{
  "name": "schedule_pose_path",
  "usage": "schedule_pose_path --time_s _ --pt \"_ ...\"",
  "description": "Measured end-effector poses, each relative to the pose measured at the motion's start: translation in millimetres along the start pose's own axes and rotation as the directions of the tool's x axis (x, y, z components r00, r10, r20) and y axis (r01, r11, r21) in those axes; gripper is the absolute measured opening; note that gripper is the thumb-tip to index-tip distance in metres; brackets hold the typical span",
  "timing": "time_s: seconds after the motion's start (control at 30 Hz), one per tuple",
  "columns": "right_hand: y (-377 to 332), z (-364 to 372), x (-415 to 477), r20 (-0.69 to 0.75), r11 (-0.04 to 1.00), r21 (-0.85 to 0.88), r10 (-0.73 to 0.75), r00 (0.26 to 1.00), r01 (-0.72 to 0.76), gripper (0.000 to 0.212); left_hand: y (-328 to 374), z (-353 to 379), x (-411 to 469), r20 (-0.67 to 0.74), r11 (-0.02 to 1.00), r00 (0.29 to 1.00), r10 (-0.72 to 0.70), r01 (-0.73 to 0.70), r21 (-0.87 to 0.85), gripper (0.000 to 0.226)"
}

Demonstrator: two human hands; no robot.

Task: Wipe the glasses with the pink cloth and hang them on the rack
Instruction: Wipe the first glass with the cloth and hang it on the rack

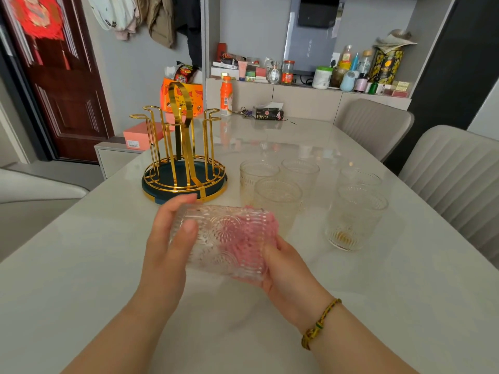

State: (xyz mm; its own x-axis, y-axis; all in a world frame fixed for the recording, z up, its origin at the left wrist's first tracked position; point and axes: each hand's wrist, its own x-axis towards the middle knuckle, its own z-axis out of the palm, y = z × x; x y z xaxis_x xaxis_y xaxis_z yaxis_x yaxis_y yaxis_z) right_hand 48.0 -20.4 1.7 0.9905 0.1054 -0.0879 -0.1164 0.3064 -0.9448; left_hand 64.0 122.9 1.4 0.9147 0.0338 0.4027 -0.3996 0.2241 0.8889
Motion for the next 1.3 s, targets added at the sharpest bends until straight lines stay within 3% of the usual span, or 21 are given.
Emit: schedule_pose_path --time_s 0.1,0.17,0.23,0.33,0.43,0.53,0.6,0.7,0.8,0.87,0.97,1.07,1.17,1.23,1.3 --pt "-6 -5 1 -0.168 0.964 -0.196 -0.213 0.962 0.179 0.029 4 4 2 0.116 0.936 0.939 -0.324 0.336 -0.102 0.051" --pt "-14 -5 -2 -0.157 0.871 -0.359 -0.411 0.898 0.336 0.031 8 5 3 0.233 0.834 0.834 -0.499 0.536 -0.132 0.056" --pt "-17 -5 -6 -0.105 0.813 -0.437 -0.471 0.876 0.384 0.033 9 6 1 0.256 0.788 0.794 -0.551 0.596 -0.151 0.053" --pt "-13 -4 -3 -0.139 0.831 -0.444 -0.432 0.891 0.334 0.03 7 7 1 0.143 0.841 0.858 -0.493 0.512 -0.176 0.039" --pt "-9 -2 -1 -0.167 0.938 -0.3 -0.232 0.958 0.175 0.009 5 7 3 0.002 0.929 0.943 -0.333 0.328 -0.171 0.025" --pt "-12 -1 -5 0.004 0.998 -0.057 0.03 1.0 -0.03 0.01 0 2 0 -0.051 0.997 0.997 -0.06 0.058 -0.047 0.028" --pt "-13 -2 -7 0.052 0.996 -0.036 0.085 0.995 -0.083 0.013 -2 0 -2 -0.031 1.0 0.999 0.017 -0.017 -0.019 0.034" --pt "-8 -6 -1 -0.121 0.992 -0.124 -0.048 0.991 0.033 0.009 -3 2 -1 0.062 0.982 0.981 -0.182 0.185 -0.034 0.075" --pt "-11 -6 1 -0.215 0.913 -0.314 -0.337 0.917 0.262 0.017 2 5 0 0.174 0.867 0.867 -0.466 0.487 -0.106 0.061" --pt "-13 -6 -1 -0.191 0.839 -0.441 -0.436 0.879 0.319 0.022 2 5 1 0.223 0.811 0.814 -0.537 0.571 -0.129 0.055" --pt "-8 -7 1 -0.2 0.852 -0.455 -0.383 0.902 0.26 0.018 -2 6 3 0.127 0.859 0.868 -0.479 0.494 -0.136 0.043" --pt "-1 -5 3 -0.16 0.962 -0.251 -0.148 0.976 0.105 0.013 -2 7 5 -0.042 0.934 0.937 -0.345 0.339 -0.115 0.023" --pt "-1 -3 2 -0.013 0.997 -0.021 0.07 0.997 -0.07 0.027 -4 5 5 -0.095 0.966 0.965 -0.246 0.236 -0.105 0.038" --pt "-1 -4 3 0.008 0.997 0.0 0.073 0.997 -0.073 0.033 -5 4 5 -0.087 0.967 0.968 -0.234 0.222 -0.127 0.052" --pt "1 -6 6 -0.061 0.996 -0.088 0.004 0.998 -0.009 0.032 -6 5 4 -0.076 0.962 0.968 -0.239 0.225 -0.155 0.061"
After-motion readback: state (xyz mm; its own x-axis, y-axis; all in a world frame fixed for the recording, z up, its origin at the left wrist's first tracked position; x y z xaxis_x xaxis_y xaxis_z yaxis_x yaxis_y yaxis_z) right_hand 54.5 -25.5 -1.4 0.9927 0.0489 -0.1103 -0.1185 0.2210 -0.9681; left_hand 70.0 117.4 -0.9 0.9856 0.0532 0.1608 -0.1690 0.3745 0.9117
